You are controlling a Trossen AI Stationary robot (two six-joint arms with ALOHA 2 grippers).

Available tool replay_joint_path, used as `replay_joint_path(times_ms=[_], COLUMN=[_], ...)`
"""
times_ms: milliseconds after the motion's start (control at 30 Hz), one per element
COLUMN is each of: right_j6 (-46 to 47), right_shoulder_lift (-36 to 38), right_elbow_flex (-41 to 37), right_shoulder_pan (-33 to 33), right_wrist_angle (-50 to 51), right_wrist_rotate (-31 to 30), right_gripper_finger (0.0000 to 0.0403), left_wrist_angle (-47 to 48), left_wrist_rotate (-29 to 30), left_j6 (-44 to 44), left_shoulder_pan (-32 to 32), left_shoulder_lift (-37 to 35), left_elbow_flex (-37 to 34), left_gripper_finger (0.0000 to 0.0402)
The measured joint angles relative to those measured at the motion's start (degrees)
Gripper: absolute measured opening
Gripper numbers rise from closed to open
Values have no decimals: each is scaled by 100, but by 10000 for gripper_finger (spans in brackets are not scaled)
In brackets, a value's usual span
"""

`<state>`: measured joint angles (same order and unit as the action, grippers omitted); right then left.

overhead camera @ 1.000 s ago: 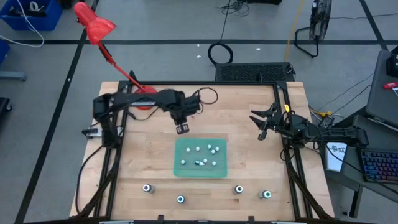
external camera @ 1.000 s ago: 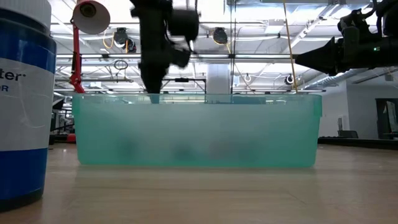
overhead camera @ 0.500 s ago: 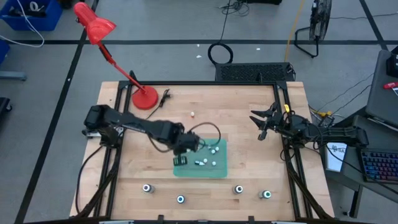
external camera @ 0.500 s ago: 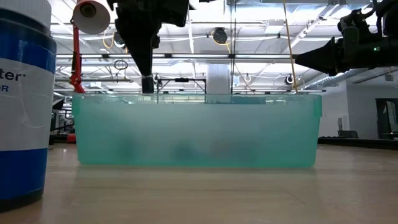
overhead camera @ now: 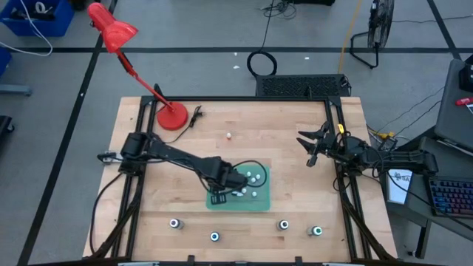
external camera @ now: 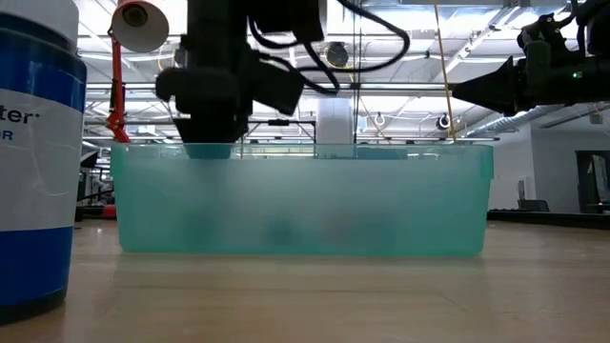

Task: Pick & Place food coloring
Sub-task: Put the small blue food coloring bottle into the green bin, then put the small orange food coloring bottle into the green bin

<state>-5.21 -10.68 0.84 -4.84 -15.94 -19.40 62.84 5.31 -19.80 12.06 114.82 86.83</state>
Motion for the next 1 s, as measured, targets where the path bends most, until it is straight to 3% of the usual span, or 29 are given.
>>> replay_joint_path(times_ms=[300,633,1000], right_j6=[0,0,0], right_shoulder_lift=[0,0,0], right_elbow_flex=[-2,-1,-1], right_shoulder_pan=[0,0,0], right_wrist_angle=[0,0,0], right_wrist_rotate=[0,0,-1], right_gripper_finger=[105,105,105], left_wrist_angle=[-287,-251,868], left_wrist_rotate=[-495,-532,-489], left_j6=[154,160,-8], left_shoulder_pan=[-53,-78,-494], left_shoulder_lift=[182,160,-6], left_elbow_flex=[0,0,177], left_gripper_finger=[56,169,185])
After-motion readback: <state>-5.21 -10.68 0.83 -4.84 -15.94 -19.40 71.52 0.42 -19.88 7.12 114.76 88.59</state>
